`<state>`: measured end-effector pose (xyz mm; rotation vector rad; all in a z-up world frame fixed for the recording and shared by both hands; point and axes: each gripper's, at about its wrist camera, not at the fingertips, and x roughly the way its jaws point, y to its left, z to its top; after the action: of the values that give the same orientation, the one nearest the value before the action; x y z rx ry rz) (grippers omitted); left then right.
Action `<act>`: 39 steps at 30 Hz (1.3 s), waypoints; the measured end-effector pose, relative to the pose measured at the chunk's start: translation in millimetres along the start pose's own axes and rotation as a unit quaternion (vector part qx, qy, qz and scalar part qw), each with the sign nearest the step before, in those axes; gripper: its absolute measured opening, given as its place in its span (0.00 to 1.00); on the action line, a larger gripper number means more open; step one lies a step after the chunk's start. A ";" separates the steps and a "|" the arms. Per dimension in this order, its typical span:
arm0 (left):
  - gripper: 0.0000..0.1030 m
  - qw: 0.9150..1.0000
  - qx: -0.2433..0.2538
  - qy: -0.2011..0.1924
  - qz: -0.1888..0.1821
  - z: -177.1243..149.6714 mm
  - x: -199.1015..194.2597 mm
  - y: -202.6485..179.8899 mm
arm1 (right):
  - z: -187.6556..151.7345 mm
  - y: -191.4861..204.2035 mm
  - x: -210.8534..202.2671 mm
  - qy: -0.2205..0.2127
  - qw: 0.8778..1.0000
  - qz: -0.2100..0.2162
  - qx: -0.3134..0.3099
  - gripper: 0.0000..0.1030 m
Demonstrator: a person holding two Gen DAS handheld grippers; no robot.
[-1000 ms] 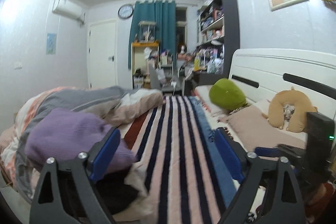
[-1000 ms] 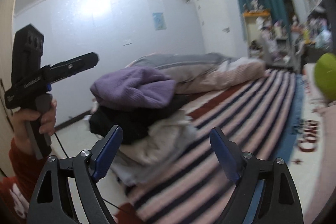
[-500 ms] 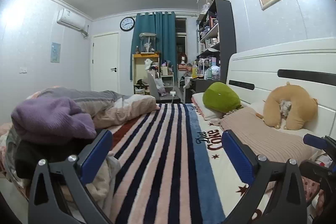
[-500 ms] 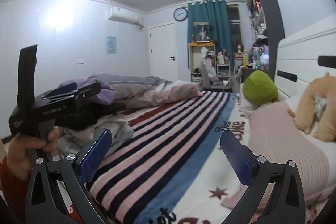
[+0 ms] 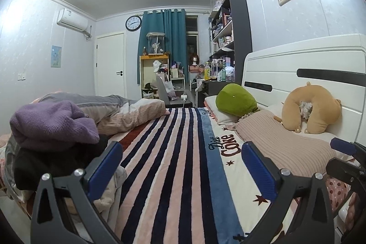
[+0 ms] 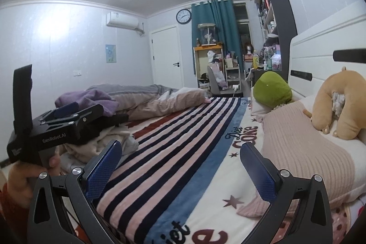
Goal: Fold large clothes
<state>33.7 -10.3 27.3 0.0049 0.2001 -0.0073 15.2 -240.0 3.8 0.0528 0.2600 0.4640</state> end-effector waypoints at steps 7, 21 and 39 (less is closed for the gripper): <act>0.99 1.000 -0.003 0.010 -0.002 -2.0 -0.3 2.2 | -1.6 -1.7 -1.5 0.000 1.000 -0.001 0.004 1.00; 0.99 1.000 -0.005 0.017 -0.001 -6.2 3.5 4.1 | 0.1 1.4 -2.0 0.007 1.000 0.003 0.001 1.00; 0.99 1.000 -0.011 0.009 -0.003 -8.4 2.5 9.5 | 2.9 -4.1 -4.0 0.005 1.000 0.008 0.005 1.00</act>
<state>34.5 -0.8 18.7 -0.0174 0.2179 -0.0109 14.3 -245.4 7.0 0.0630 0.2722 0.4792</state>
